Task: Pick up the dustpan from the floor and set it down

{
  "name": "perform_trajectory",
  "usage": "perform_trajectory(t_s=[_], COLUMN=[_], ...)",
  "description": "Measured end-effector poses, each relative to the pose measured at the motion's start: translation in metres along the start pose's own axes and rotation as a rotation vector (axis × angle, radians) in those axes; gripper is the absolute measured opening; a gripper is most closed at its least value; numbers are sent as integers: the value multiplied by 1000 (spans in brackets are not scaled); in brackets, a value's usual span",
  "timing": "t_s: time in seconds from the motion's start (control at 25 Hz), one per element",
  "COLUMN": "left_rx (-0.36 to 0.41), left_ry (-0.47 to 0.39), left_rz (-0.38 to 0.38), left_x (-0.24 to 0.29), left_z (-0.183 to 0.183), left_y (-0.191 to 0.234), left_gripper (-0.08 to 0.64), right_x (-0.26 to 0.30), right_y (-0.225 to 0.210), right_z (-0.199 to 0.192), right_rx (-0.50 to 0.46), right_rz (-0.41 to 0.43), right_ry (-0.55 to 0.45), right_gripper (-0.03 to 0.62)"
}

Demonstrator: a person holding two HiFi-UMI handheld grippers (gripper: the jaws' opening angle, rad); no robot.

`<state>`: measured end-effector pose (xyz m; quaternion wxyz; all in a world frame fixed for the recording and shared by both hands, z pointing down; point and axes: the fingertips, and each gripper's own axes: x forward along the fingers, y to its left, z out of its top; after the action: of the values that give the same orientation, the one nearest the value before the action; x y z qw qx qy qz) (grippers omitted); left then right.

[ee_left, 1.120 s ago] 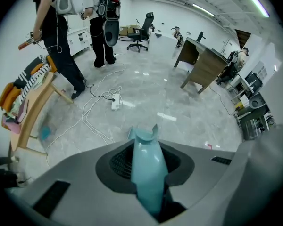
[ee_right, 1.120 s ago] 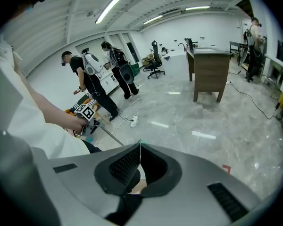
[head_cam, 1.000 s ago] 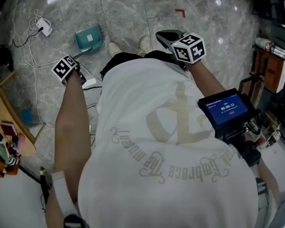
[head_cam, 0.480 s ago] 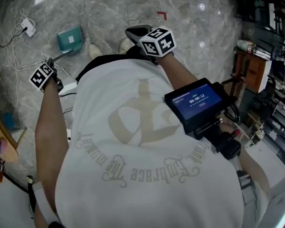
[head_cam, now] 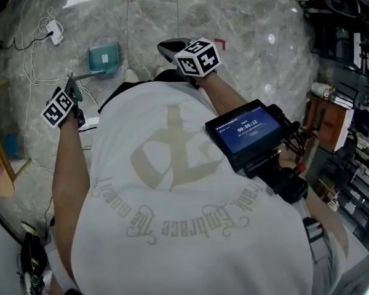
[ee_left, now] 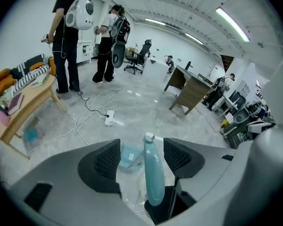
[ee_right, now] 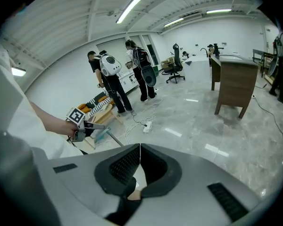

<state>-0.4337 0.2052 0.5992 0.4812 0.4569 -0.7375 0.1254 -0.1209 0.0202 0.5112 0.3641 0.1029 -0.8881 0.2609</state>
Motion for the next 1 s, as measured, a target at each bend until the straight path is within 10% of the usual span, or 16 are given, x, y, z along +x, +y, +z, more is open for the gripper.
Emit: perform_trajectory(t_s=[0.32,1.0], left_rx=[-31,71], left_ry=[-202,-286], left_rz=[41,-65], left_x=[-67,-102], left_z=[15,30], left_y=[-3,-141], left_gripper=[280,96], right_x=[13,19], right_y=[24,3], right_z=[14,54], right_rx=[-98,-199], right_rz=[100,286], right_ry=[-14,-49], right_gripper=[18,18])
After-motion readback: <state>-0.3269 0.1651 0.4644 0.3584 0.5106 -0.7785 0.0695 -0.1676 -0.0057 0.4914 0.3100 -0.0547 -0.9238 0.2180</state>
